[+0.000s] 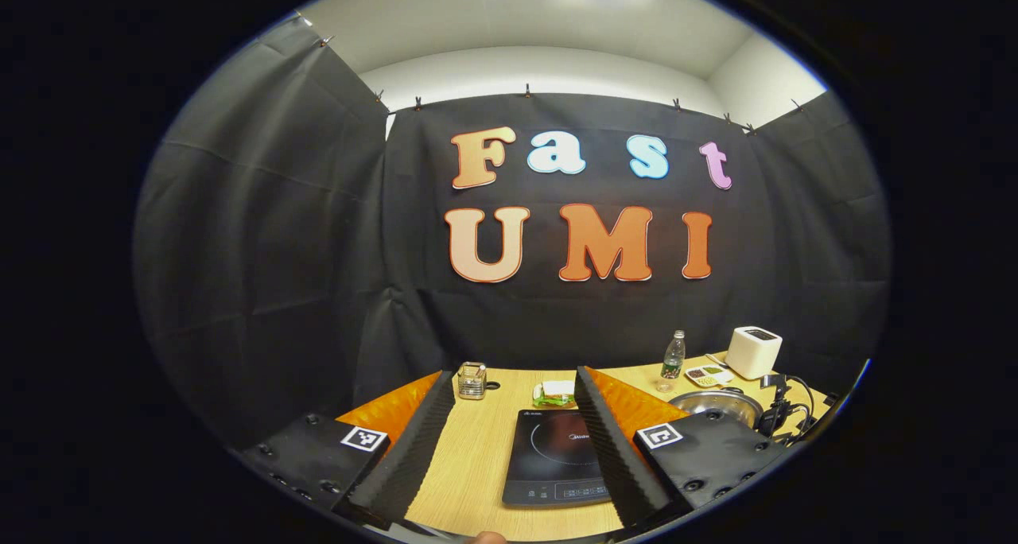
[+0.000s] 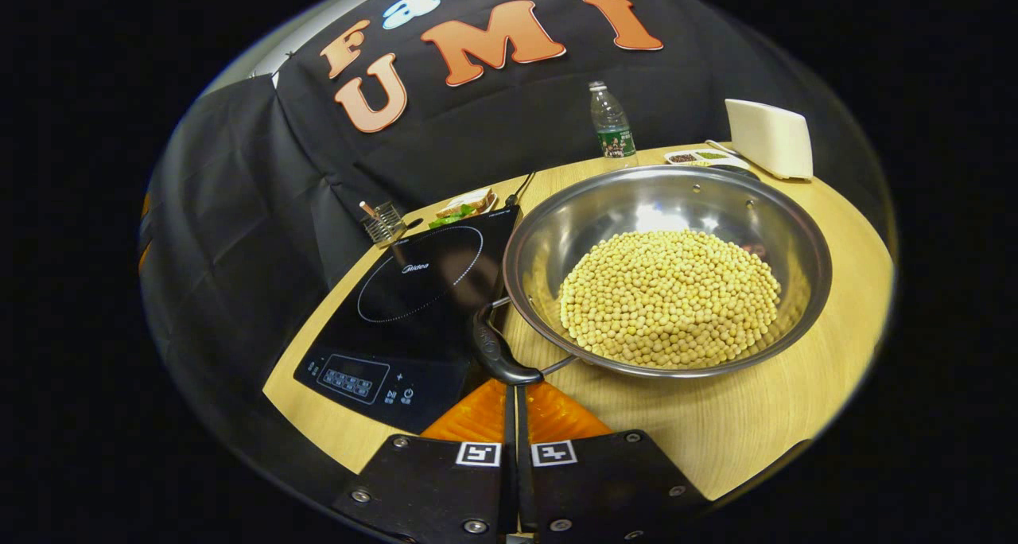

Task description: First push the handle of the pot to place it horizontally, then grasp the pot with both hands and set it on the induction cooktop.

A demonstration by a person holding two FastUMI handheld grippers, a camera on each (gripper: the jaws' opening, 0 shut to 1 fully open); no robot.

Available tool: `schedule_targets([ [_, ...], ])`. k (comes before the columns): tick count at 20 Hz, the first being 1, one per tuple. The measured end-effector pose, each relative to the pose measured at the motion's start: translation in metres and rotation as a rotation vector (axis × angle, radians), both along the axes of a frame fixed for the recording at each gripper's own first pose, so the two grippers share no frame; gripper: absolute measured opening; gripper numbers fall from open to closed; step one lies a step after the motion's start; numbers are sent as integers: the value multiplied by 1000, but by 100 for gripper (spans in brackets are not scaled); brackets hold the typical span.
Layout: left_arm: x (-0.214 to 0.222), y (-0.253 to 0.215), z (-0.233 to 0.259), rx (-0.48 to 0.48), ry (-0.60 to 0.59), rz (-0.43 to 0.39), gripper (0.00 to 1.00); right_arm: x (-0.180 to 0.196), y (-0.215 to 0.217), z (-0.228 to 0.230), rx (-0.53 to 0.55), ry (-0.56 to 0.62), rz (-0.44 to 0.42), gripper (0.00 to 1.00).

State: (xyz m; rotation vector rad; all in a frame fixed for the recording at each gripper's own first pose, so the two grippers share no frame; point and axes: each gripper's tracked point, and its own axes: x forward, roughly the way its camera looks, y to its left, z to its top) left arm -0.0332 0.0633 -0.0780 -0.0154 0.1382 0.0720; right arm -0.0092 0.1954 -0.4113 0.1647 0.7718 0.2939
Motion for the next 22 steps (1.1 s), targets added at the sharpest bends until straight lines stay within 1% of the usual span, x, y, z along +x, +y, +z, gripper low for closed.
schedule_targets([
  [2,0,4,0,6,-2,4,96,9,6,-1,19,1,-14,0],
  [5,0,7,-1,7,-5,6,96,21,11,-2,4,-19,-23,0],
  [6,-1,9,-1,5,-8,7,99,25,13,-2,3,-21,-22,0],
  [7,-2,10,-1,3,-12,9,96,28,16,-3,6,-22,-22,0],
  [8,-1,12,0,2,-16,13,99,34,19,-4,10,-20,-24,0],
  [10,-1,15,-3,5,-17,20,96,43,21,-6,12,-23,-31,0],
  [17,2,22,-14,4,-8,34,96,73,26,-9,33,-39,-90,0],
  [18,3,23,-15,3,-6,35,99,77,25,-10,38,-43,-101,1],
  [21,8,22,-20,-7,-3,38,98,88,19,-9,49,-53,-138,1],
  [22,10,22,-21,-7,-4,37,96,92,18,-10,55,-52,-148,1],
])
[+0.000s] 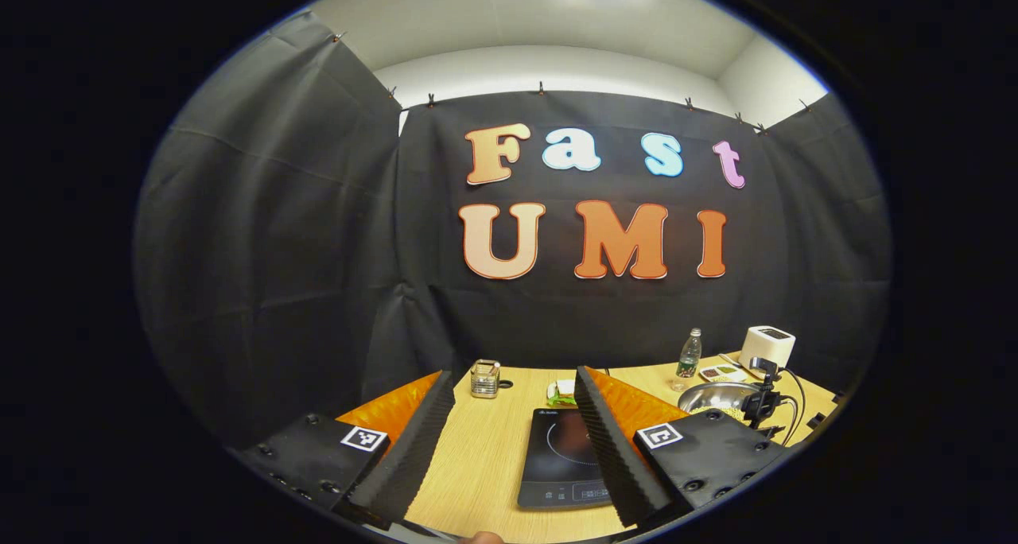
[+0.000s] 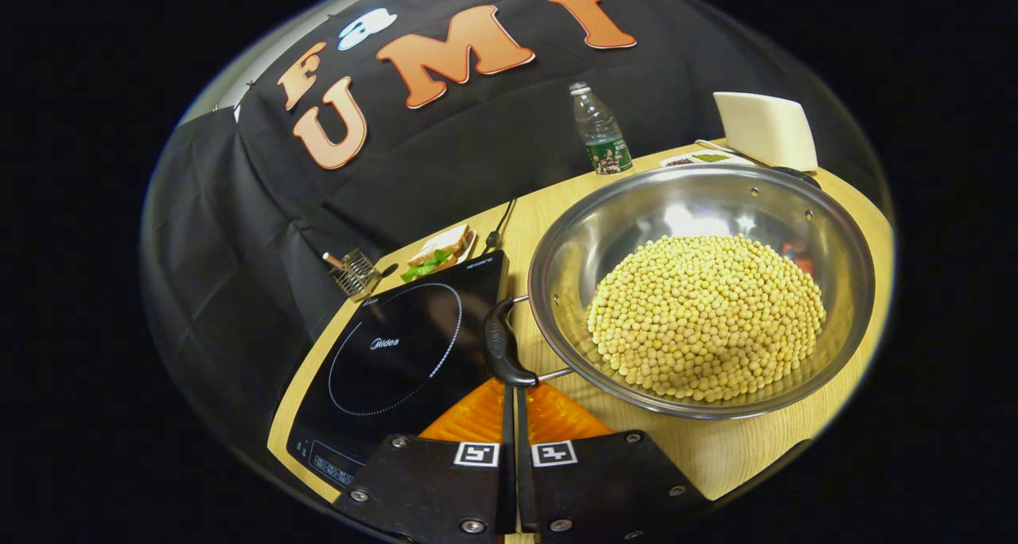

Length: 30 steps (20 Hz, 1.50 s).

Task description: First push the handle of the pot to place it horizontally, then grasp the pot with both hands and set it on the induction cooktop.

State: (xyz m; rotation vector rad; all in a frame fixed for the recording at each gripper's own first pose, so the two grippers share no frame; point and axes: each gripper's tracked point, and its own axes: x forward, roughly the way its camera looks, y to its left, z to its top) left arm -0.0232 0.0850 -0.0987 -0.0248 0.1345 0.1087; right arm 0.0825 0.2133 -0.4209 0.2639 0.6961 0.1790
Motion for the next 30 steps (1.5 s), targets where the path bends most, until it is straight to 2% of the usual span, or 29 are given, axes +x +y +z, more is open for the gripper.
schedule_targets([
  [7,16,-20,-7,4,-20,-14,99,19,-2,-2,3,1,-9,1],
  [9,25,-28,-6,0,-28,-19,96,24,0,-3,-1,-3,-1,1],
  [10,29,-34,-7,-4,-29,-23,99,25,0,-2,-6,-3,5,1],
  [15,57,-70,-15,-51,-25,-72,98,5,-4,11,-17,-26,63,0],
  [18,76,-98,-23,-93,-15,-104,98,-2,-14,41,9,-87,99,0],
  [21,96,-133,-33,-123,3,-142,99,0,-44,81,0,-174,111,0],
  [24,118,-158,-46,-116,28,-149,99,12,-88,112,-24,-251,82,0],
  [28,142,-207,-76,-158,100,-197,96,31,-161,134,-86,-295,-3,0],
  [30,152,-230,-93,-150,127,-215,99,39,-195,145,-102,-310,-52,0],
])
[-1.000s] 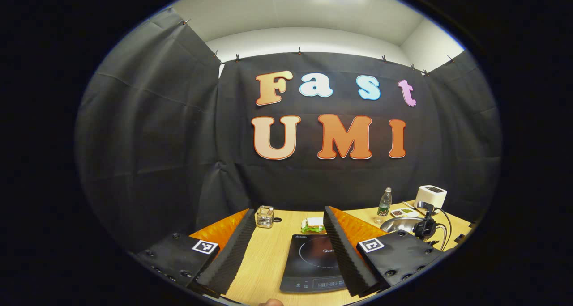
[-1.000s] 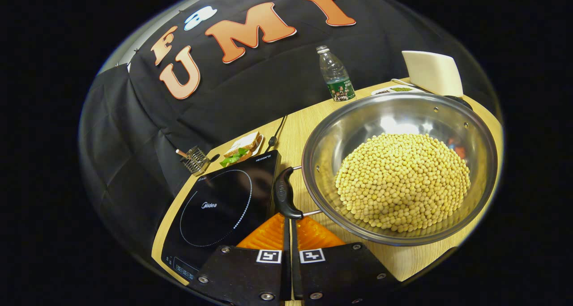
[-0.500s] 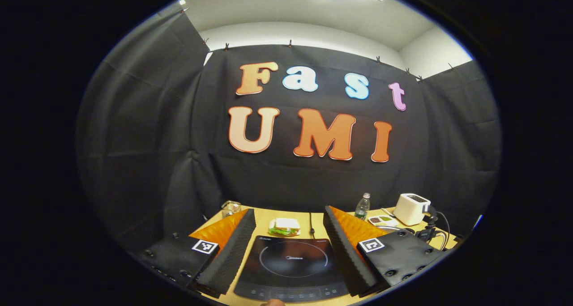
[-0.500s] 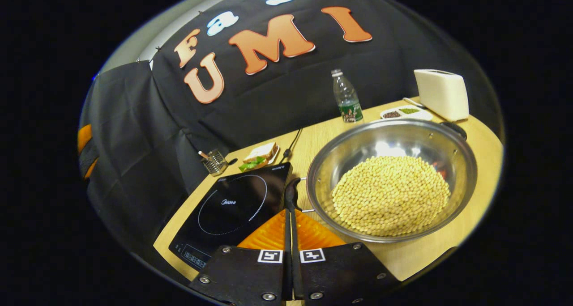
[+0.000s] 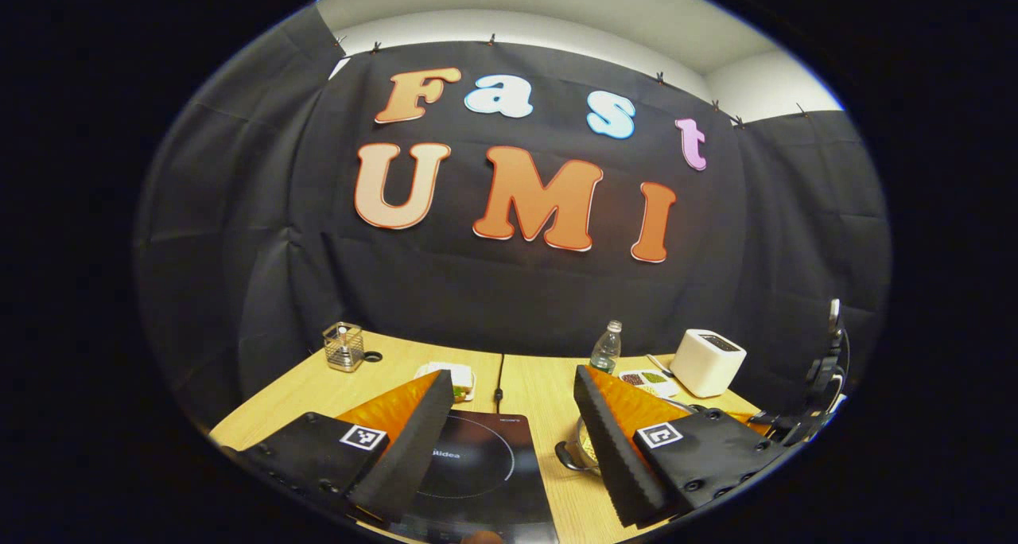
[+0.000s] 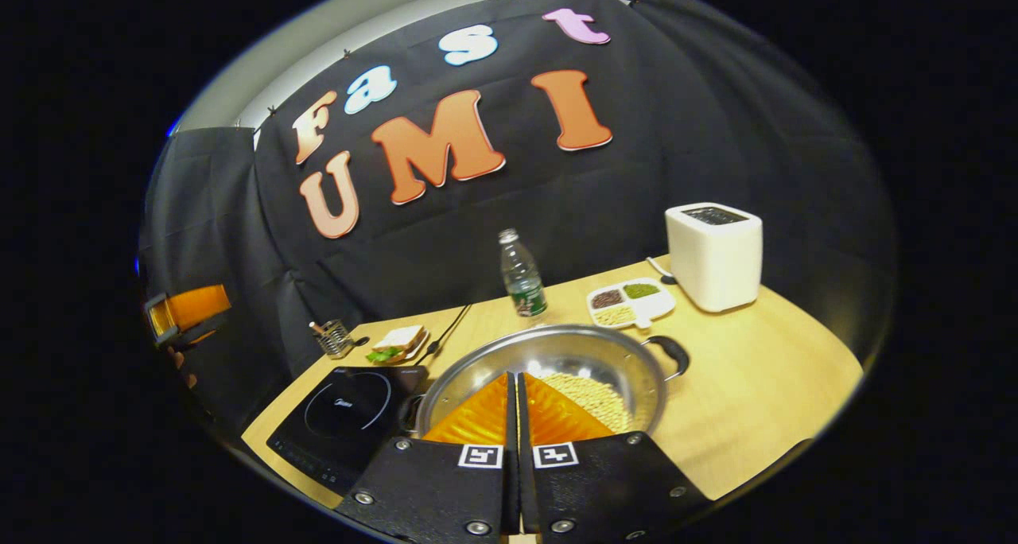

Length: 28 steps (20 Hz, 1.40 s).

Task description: First push the handle of the pot to place it horizontally, then grasp the pot with both hands and set it on the induction cooktop.

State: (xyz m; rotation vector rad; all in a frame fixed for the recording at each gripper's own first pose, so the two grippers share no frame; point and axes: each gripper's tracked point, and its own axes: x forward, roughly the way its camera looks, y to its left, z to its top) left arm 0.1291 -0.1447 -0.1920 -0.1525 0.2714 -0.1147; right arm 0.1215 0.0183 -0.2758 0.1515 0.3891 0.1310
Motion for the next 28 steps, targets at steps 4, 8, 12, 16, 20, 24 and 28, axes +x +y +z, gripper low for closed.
schedule_targets([
  [4,17,-50,-44,-13,99,-63,99,17,-54,18,-37,-43,-87,0],
  [8,24,-94,-89,13,182,-126,99,31,-90,21,-80,-56,-146,18],
  [12,27,-124,-130,51,262,-161,100,45,-103,2,-198,-21,-128,70],
  [16,38,-134,-164,102,323,-157,99,65,-107,-31,-290,59,-114,94],
  [20,39,-135,-188,103,401,-153,99,82,-101,-71,-267,160,-88,94],
  [24,45,-133,-204,120,441,-151,99,90,-102,-99,-230,250,-87,94],
  [28,44,-135,-228,98,531,-163,99,91,-95,-114,-194,306,-78,94],
])
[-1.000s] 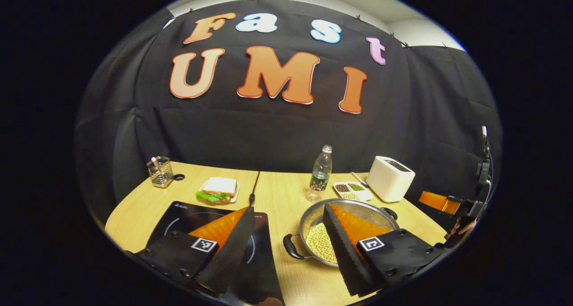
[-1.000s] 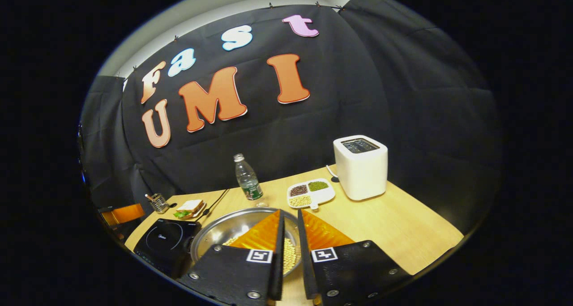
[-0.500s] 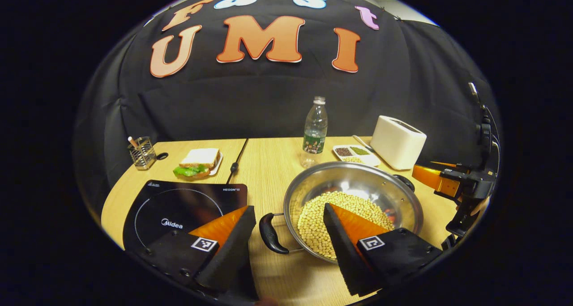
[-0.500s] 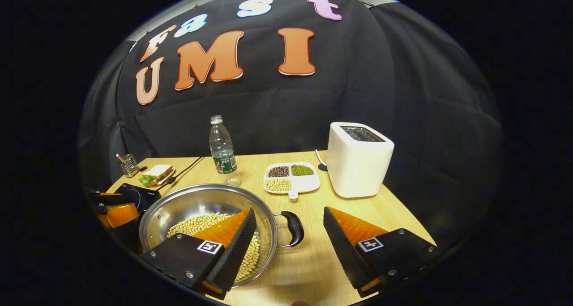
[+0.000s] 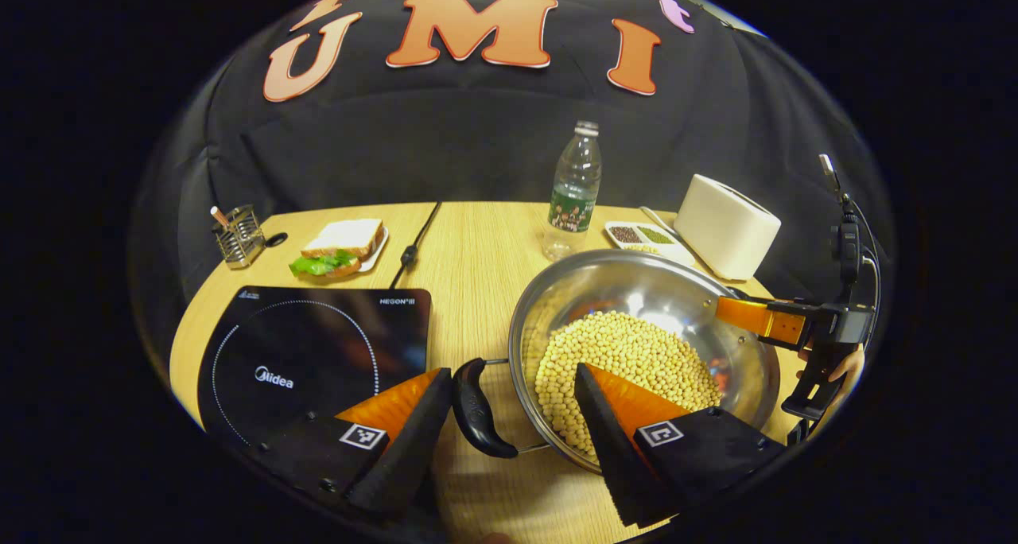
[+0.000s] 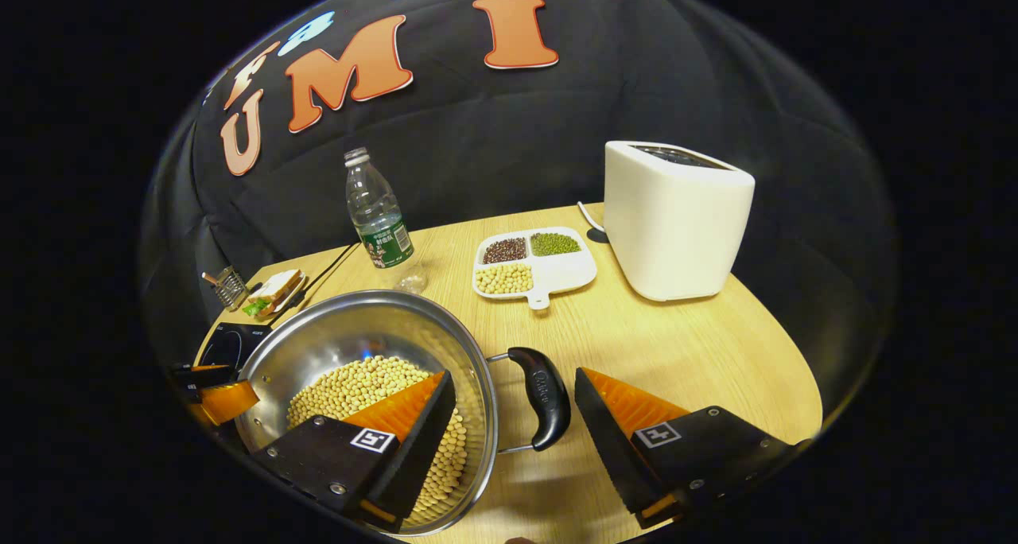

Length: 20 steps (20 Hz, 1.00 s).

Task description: First push the handle of the pot to place it horizontally, then grasp the pot with both hands and set it on the induction cooktop.

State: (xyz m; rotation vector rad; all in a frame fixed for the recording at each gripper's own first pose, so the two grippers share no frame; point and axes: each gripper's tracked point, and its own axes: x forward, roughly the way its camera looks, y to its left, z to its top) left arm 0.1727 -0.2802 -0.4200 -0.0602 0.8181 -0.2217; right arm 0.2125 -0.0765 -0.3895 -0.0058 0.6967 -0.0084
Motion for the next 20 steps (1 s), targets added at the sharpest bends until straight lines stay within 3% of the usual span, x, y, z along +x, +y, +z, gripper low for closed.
schedule_targets([
  [2,-2,-4,-14,-13,52,-1,100,0,-2,-4,-7,18,-5,94],
  [4,0,3,-21,37,85,8,97,4,-2,-10,-6,44,-18,89],
  [6,0,4,-27,68,133,2,80,8,-3,-19,-18,65,-31,76],
  [7,6,2,-22,53,127,13,79,6,-5,-15,-17,73,-37,70],
  [10,3,6,-21,3,165,39,61,-7,-2,-7,0,92,-70,58],
  [15,2,24,21,-4,113,9,60,-23,18,41,9,33,-80,55],
  [20,-4,72,81,10,64,34,59,-32,73,92,42,-19,-34,55],
])
